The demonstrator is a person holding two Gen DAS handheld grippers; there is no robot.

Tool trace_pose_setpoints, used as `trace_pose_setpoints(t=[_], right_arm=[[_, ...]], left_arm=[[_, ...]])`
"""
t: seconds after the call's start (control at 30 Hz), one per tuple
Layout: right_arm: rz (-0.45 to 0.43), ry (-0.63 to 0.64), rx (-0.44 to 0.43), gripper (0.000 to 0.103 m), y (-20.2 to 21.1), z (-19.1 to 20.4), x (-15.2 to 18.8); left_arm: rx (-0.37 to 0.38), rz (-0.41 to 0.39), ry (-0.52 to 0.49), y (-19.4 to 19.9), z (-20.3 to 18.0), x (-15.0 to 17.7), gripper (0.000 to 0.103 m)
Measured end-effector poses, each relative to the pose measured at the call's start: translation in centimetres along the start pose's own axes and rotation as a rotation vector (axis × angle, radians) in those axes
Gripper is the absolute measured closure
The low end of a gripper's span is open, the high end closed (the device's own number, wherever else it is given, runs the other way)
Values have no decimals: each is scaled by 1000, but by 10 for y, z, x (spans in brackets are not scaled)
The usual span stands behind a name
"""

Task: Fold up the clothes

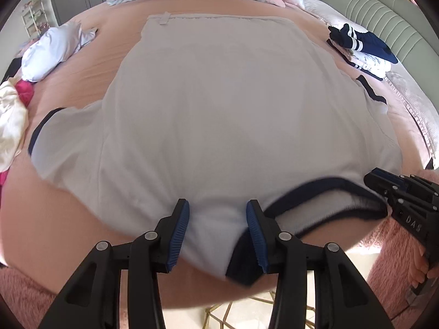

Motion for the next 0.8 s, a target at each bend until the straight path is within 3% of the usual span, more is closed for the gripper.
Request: trace_pose_setpoints(t=[0.1,0.27,0.33,0.43,0.53,0.67,0.8], right_arm=[[10,-24,-15,87,6,-8,12],[36,-80,-59,87,23,-23,18],[-19,-166,-98,87,38,-37,3],[-106,-272,-75,87,52,-71,-28],[-96,-344,-21,87,46,-107,-53],[-45,-462,-26,86,26,-142,-67],[-7,-553,-154,70,12,-146,-67]], left_arm=[[-8,4,-6,8,-4,13,60],[50,-26,68,16,2,19,57],[66,-68,118,23,7,19,57],[63,-104,155,27,16,17,56],[65,-115,184,29,21,14,56],[75,-127,183,31,19,15,56],[76,-143,190,30,26,10,56]])
Point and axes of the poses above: each gripper's, at about its wrist camera, not at the fingertips, and y roughly against the way its jaws point, z to its left, x to its underside, the point moved 9 cm from there along -y, roughly the way its jaws point, and after that the axes turned 15 degrees about -y, right-handed, at the moved point
